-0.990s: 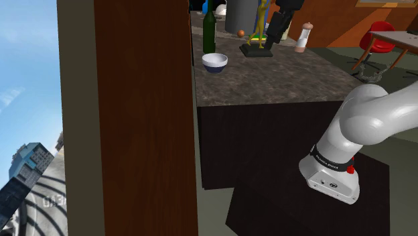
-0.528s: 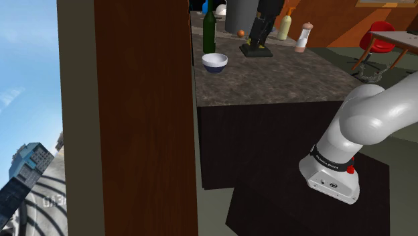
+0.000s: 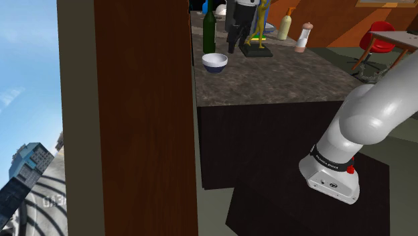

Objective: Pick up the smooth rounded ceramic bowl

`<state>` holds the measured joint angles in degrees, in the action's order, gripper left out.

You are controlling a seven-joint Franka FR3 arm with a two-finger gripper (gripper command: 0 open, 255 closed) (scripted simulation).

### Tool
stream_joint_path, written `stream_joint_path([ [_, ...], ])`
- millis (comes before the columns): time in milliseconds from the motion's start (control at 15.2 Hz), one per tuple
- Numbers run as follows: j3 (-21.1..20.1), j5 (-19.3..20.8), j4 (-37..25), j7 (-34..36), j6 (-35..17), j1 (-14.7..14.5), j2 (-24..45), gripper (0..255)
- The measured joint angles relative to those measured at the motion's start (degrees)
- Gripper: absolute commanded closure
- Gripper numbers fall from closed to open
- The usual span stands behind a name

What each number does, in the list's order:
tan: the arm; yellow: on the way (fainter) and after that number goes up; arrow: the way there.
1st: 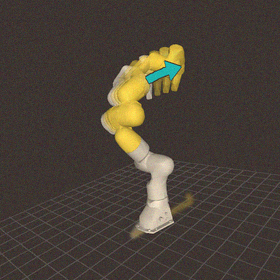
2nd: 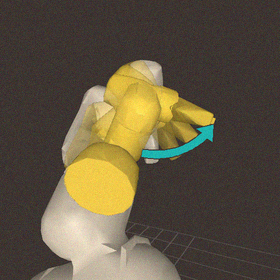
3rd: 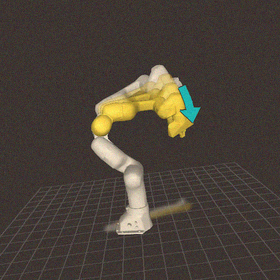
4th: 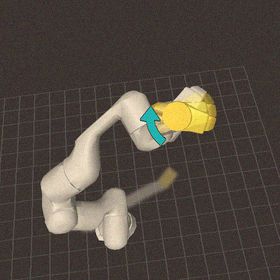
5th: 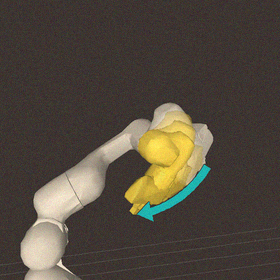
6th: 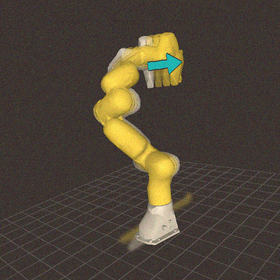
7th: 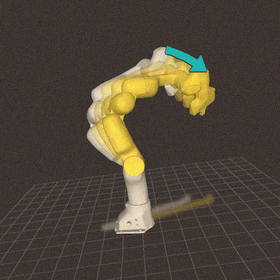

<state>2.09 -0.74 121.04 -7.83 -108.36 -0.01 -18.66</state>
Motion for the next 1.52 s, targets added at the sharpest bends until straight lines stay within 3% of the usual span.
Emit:
stream_joint_path([
  [594, 1.4, -0.2, -15.7, -3.0, -3.4, 0.7, 20.2, 0],
  [924, 1.7, -0.6, -28.3, -4.2, -2.2, 1.3, 32.2, 0],
  [1188, 1.8, -0.8, -29.8, -4.6, -3.4, 1.5, 35.1, 0],
  [1518, 1.7, -0.8, -27.2, -4.6, -6.8, 1.5, 35.9, 0],
])
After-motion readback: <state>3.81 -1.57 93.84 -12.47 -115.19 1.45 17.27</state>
